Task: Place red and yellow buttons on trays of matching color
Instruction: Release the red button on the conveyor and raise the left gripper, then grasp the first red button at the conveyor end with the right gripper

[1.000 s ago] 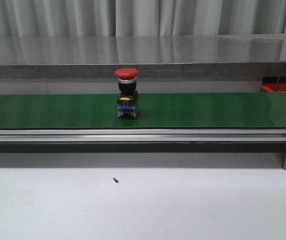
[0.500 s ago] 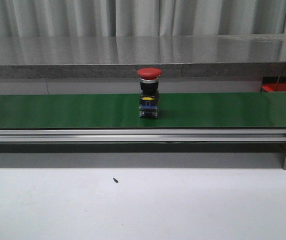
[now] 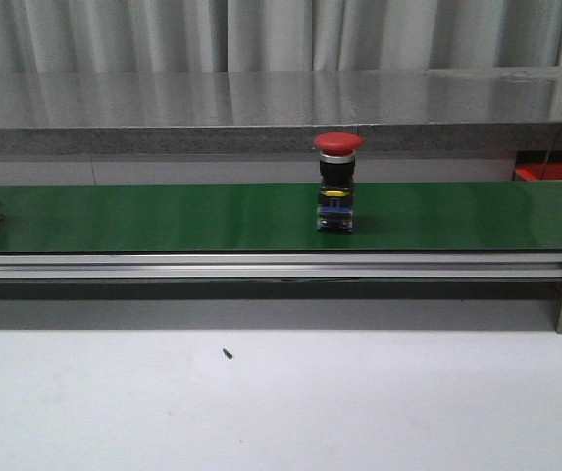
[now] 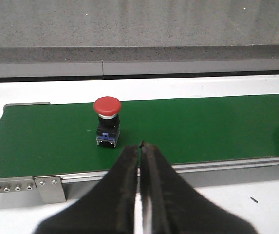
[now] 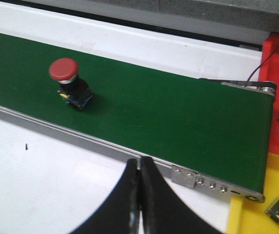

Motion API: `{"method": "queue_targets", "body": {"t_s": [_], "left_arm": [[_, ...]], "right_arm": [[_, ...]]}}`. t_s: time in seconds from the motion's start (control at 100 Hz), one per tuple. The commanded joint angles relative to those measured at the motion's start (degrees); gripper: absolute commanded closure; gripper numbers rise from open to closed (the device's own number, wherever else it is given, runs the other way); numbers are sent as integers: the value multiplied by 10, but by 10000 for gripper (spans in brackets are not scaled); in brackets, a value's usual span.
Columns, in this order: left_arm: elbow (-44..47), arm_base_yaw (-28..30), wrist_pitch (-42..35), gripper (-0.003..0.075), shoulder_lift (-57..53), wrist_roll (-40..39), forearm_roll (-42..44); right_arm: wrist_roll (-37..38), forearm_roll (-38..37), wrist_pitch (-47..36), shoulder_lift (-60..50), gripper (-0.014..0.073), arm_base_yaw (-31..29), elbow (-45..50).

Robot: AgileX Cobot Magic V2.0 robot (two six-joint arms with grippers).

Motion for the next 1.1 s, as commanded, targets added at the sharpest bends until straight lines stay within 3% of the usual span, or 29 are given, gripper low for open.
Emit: {"method": "queue_targets", "body": {"t_s": [0.0, 0.07, 0.14, 0.21, 0.31, 0.36, 0.66, 1.09], "left_arm": [[-3, -4, -45, 739, -11, 0, -19], [1, -4, -45, 739, -13, 0, -19], [3, -4, -45, 739, -13, 0, -19], [3, -4, -45, 740, -13, 0, -19], [3, -4, -45, 739, -13, 0, -19], [3, -4, -45, 739, -13, 0, -19], [3, -4, -45, 739, -13, 0, -19], [3, -4, -45, 739, -13, 0, -19]], "right_arm": [[-1, 29, -14, -2, 662, -1, -17], [-2, 29, -8, 3, 649, -1, -18], [-2, 29, 6, 8, 573, -1, -22], [-2, 29, 19, 16, 413, -1, -28], [-2, 29, 27, 30, 108, -1, -38], [-2, 29, 32, 40, 33, -1, -46], [-2, 26, 51, 151, 57, 1, -116], [-2, -40, 12, 324, 57, 83, -193]]}}
